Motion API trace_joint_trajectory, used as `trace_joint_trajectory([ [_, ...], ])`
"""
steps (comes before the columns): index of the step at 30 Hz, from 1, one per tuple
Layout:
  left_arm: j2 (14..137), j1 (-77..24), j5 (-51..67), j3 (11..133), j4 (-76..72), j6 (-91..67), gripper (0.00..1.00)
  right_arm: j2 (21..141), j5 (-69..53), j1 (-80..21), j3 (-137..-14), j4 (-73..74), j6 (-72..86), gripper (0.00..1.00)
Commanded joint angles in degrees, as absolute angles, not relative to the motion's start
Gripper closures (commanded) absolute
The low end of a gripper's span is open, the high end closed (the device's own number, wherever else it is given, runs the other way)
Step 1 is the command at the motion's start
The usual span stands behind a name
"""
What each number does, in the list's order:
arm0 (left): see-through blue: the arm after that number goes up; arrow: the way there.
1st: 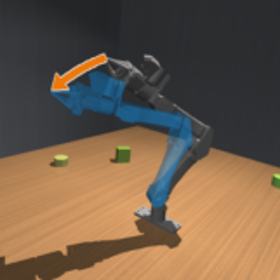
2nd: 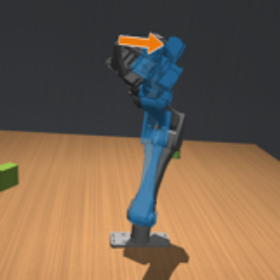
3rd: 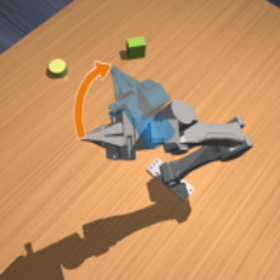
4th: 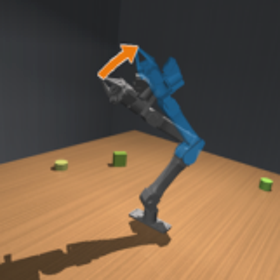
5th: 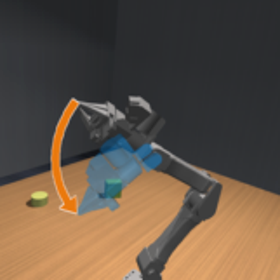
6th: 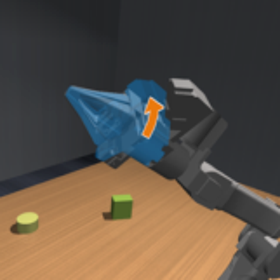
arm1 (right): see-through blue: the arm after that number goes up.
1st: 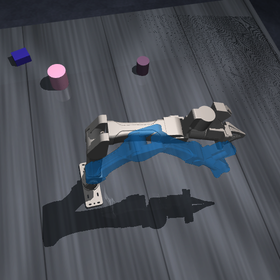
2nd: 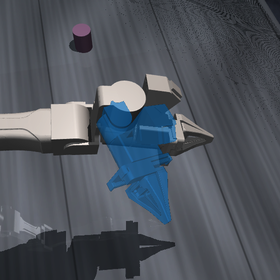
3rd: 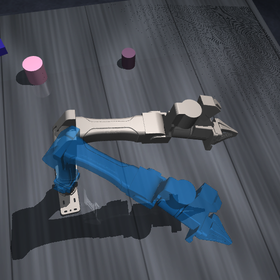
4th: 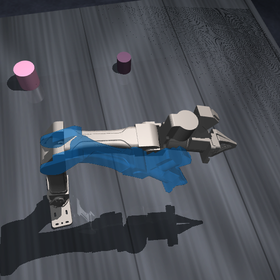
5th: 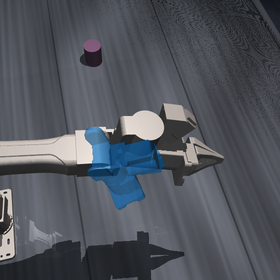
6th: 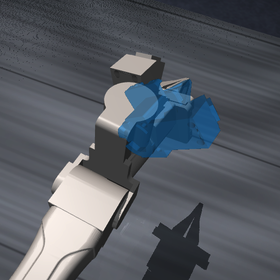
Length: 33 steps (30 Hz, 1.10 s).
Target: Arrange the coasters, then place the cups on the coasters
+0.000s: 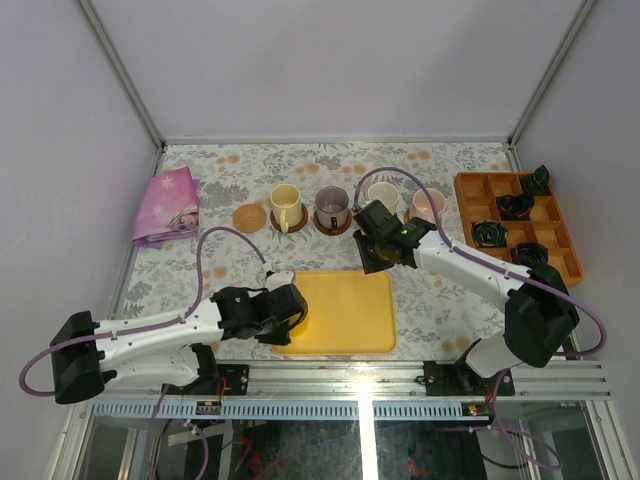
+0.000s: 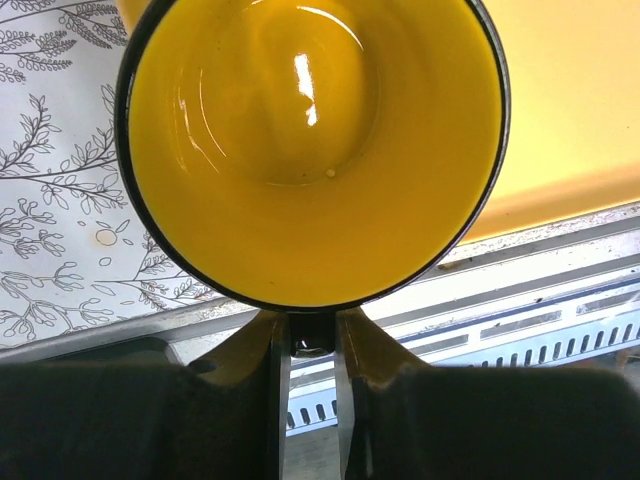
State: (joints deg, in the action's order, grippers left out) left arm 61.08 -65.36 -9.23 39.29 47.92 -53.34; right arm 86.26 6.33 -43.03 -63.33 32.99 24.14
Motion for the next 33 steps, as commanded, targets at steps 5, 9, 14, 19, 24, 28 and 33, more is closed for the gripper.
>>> trace_joint_trajectory([
  [5,62.3,-67.6,-18.1,47.9,50.6,-52.4,1.00,82.7,6.3,-43.4,-61.9,31.7,23.8,0.70],
  [9,61.7,-67.7,-23.4,52.6,52.1,-50.4,1.00,81.2,8.1,-43.4,-60.6,31.8,24.1,0.71],
  [14,63.6,-67.6,-30.6,57.5,54.3,-47.2,1.00,79.6,10.5,-43.4,-59.4,32.4,25.2,0.73],
  [19,65.7,-62.0,-33.2,59.4,53.0,-43.0,1.00,77.0,14.7,-43.4,-57.9,33.3,26.8,0.75],
  [24,64.2,-50.1,-29.5,56.6,44.9,-37.3,1.00,75.7,17.8,-43.3,-56.3,33.7,28.1,0.76],
  [28,64.7,-41.5,-27.1,55.5,39.7,-33.6,1.00,74.2,21.0,-43.3,-55.3,33.9,29.4,0.76],
  [33,68.6,-33.1,-23.7,56.8,34.1,-28.2,1.00,71.8,25.8,-43.0,-55.5,33.4,30.3,0.76],
])
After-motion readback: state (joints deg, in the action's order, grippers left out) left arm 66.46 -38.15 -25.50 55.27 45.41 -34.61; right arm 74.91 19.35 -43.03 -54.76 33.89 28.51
